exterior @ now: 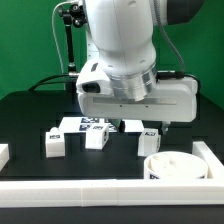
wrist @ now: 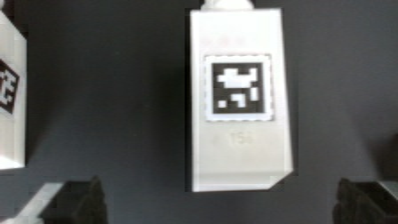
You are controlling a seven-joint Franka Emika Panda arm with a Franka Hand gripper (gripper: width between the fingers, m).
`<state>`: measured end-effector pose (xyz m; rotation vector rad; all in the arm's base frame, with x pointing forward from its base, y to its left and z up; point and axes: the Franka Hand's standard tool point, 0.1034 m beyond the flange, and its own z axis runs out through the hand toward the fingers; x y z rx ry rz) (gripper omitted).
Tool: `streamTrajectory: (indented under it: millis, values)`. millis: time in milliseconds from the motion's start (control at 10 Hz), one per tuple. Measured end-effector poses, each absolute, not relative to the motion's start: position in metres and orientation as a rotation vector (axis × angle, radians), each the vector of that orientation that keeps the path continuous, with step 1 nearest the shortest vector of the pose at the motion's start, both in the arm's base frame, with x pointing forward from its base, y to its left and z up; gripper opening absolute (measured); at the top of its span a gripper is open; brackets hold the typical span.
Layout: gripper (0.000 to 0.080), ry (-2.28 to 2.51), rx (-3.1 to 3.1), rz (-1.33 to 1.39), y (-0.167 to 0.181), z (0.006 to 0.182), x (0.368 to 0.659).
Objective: Assemble stool
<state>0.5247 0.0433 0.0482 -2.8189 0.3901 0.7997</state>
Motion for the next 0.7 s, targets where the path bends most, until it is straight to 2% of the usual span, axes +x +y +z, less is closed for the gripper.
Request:
streamTrajectory:
  millis: [700]
  values:
    - [0.0649, 0.282, -2.539, 1.359, 0.048, 0.038, 0.509]
